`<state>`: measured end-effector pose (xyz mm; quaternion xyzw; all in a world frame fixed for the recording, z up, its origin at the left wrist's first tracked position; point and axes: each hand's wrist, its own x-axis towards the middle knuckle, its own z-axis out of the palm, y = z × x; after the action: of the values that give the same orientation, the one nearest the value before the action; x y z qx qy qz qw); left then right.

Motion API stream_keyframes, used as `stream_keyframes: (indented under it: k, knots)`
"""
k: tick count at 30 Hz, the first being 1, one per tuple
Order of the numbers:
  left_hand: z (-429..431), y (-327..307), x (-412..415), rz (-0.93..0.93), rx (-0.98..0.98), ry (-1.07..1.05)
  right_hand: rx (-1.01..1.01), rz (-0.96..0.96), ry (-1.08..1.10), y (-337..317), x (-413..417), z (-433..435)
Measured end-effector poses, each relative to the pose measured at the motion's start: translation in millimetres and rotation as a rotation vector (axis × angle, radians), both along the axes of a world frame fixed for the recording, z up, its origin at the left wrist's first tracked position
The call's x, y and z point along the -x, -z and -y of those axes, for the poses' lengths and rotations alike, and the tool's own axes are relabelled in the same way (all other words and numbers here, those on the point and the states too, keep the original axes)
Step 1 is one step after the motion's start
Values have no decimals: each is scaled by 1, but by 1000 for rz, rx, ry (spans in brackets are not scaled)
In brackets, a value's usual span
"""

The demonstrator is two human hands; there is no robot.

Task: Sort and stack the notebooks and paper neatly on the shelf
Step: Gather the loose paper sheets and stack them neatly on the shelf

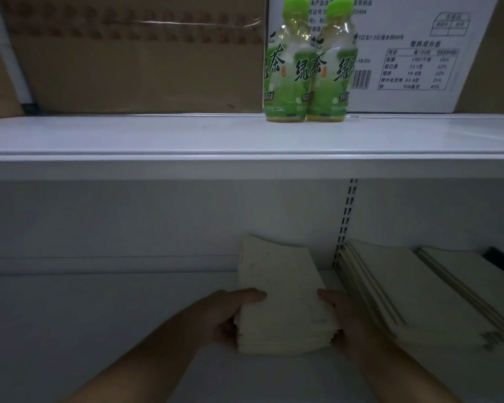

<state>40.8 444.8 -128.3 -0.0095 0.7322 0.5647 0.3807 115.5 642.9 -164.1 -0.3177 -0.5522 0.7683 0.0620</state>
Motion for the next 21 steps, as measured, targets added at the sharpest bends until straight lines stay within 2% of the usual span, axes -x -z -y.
stream_keyframes:
  k: [6,8,9,10,13,15,17,21]
  knots:
    - [2,-14,4,-386,577,264,-98,62,-82,-7,0,-6]
    - [1,-10,8,-483,650,252,-115,49,-95,-5,1,-6]
    - [1,-5,12,-479,594,178,-122,37,-89,-1,2,-7]
    - [2,2,18,-410,438,42,-123,28,-86,1,1,-7]
    - [-4,15,27,-154,-164,-336,-41,-3,-98,-1,2,-7]
    - [-13,18,25,-10,-440,-350,21,-58,-134,-2,9,-12]
    - [-22,22,20,50,-505,-263,45,-108,-140,-5,16,-14]
    - [-31,30,25,70,-547,-258,-17,-101,-133,-2,26,-19]
